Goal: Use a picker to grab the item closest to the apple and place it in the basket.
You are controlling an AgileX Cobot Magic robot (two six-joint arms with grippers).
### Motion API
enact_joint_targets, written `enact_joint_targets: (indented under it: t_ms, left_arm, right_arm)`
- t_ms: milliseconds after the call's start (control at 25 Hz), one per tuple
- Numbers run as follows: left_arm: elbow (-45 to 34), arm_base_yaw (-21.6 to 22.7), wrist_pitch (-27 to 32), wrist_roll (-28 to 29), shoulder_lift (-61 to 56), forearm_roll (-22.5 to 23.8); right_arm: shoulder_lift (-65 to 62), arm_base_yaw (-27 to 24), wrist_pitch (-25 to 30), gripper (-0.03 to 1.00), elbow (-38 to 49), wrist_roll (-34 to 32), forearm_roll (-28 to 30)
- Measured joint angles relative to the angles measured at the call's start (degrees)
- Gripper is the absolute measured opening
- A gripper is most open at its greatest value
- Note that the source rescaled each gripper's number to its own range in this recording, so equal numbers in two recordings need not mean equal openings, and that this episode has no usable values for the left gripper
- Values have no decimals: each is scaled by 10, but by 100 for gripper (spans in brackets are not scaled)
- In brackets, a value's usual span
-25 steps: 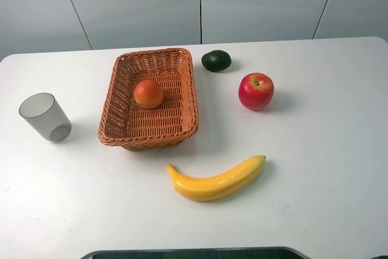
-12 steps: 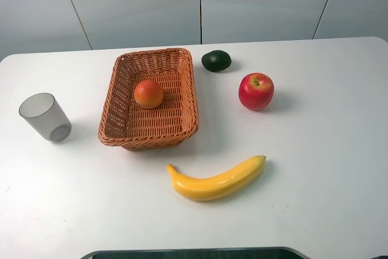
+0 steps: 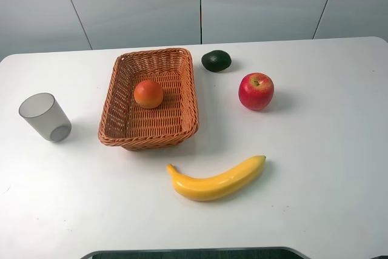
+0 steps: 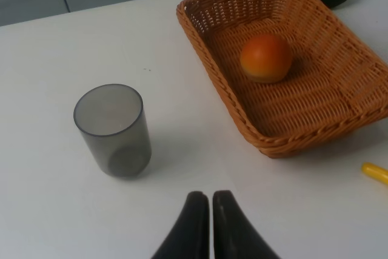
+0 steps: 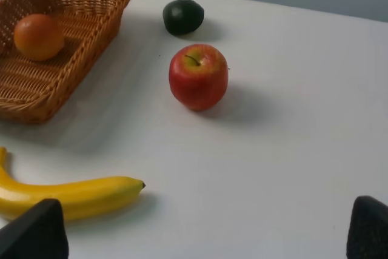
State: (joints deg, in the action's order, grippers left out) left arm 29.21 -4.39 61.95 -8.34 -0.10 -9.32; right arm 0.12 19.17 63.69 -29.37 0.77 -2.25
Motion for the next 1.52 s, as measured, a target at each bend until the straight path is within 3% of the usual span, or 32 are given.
enact_joint_targets:
  t_ms: [440,880,1520]
  left_arm:
    - [0,0,0,0,0,0]
    - [0,0,0,0,0,0]
    - [0,0,0,0,0,0]
  right_arm:
    - [0,-15,-7,100,0,-20,16]
    - [0,-182,-8,100,0,-22,16]
    - [0,-189,-8,100,0,-24,16]
